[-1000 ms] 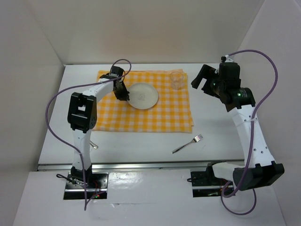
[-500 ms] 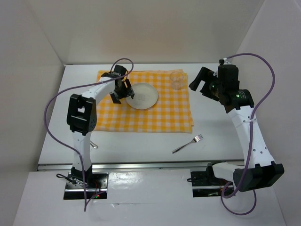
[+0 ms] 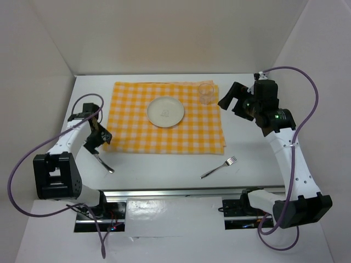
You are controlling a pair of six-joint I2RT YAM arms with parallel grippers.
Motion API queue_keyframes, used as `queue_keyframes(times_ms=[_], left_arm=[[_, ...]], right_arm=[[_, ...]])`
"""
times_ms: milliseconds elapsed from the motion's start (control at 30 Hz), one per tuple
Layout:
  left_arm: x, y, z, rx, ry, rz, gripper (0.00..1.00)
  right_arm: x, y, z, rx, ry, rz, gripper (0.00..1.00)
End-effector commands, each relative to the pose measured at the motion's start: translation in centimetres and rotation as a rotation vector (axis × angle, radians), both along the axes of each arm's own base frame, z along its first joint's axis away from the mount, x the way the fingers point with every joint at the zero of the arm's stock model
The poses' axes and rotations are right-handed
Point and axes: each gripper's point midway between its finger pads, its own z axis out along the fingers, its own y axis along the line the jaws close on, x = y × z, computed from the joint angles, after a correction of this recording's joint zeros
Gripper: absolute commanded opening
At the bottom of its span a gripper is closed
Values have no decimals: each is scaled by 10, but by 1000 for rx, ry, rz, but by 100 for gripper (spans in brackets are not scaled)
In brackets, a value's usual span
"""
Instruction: Set the dinner table for one person
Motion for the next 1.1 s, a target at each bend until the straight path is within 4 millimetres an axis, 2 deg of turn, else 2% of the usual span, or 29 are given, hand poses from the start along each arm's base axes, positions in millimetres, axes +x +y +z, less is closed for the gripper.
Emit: queue_keyframes(times_ms=[0, 133, 233, 333, 433, 700, 733, 767, 867, 900, 1000, 1067], left_arm=[[-21, 17, -18, -45, 60, 106, 76], [-48, 14, -46, -105, 154, 139, 76], [-54, 23, -60, -112, 161, 194, 76], [-48, 30, -71, -124, 152, 215, 68], [-50, 38, -82, -138, 163, 244, 65], [-53, 31, -104, -199, 167, 273, 54], [-51, 32, -106, -198, 165, 273, 50], [-51, 32, -106, -198, 165, 273, 38], [-55, 32, -108, -196, 184, 289, 12], [-55, 32, -108, -197, 183, 298, 1], [-61, 29, -104, -202, 202, 309, 0], [-53, 37, -89, -169, 168, 312, 0]], right_arm=[[2, 7, 13, 25, -63, 29, 100], [3, 7, 7, 16, -58, 33, 100], [5, 11, 6, 26, -56, 50, 100], [4, 11, 2, 25, -47, 50, 100], [5, 9, 6, 13, -59, 46, 100], [6, 7, 6, 9, -60, 38, 100], [6, 7, 6, 9, -60, 38, 100], [6, 7, 6, 9, -60, 38, 100], [5, 7, 4, 8, -51, 38, 100], [5, 7, 4, 8, -51, 38, 100], [5, 7, 8, 9, -61, 38, 100], [4, 7, 7, 8, -52, 38, 100]])
